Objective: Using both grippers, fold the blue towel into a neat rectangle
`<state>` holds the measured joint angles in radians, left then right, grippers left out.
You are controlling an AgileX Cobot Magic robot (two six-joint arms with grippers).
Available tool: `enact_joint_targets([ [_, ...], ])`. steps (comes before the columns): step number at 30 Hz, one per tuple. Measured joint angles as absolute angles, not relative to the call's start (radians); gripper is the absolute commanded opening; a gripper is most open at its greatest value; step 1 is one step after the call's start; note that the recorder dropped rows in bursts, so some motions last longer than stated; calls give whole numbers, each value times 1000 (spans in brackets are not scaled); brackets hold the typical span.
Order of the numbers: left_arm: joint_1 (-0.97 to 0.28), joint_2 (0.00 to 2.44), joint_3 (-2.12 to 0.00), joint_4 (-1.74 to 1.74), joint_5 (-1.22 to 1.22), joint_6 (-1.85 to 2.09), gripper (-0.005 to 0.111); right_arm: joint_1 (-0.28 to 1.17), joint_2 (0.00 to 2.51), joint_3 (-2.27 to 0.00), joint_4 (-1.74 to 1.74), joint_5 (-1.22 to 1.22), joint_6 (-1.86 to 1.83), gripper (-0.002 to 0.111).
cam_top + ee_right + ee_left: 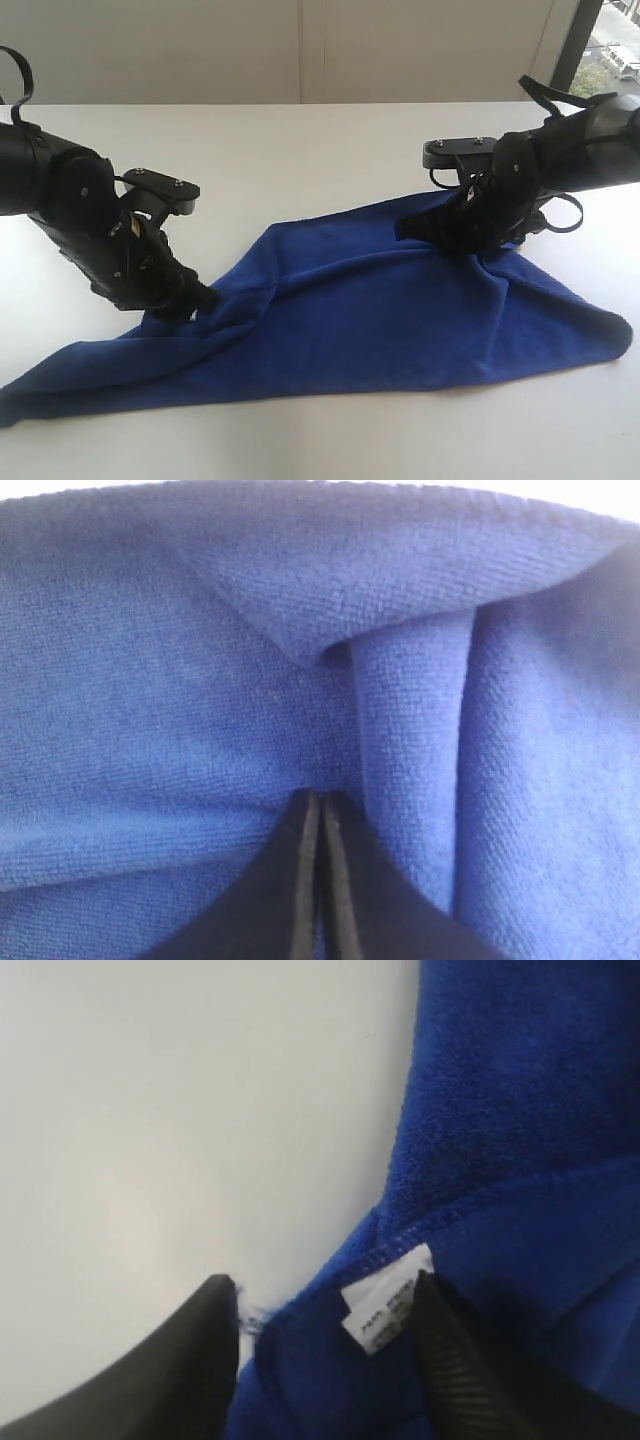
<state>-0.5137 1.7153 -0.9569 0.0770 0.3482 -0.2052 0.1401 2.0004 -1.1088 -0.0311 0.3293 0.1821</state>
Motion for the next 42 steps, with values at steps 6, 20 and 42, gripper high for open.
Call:
enact_joint_targets([
  [6, -514, 1715, -957, 73, 348, -215, 22, 140, 2000, -1109, -31, 329, 182, 0],
  [20, -514, 1653, -957, 71, 348, -255, 0, 140, 2008, -1109, -42, 311, 182, 0],
  [42, -444, 1608, -957, 95, 235, -306, 0, -64, 1815, -1087, -95, 412, 259, 36],
])
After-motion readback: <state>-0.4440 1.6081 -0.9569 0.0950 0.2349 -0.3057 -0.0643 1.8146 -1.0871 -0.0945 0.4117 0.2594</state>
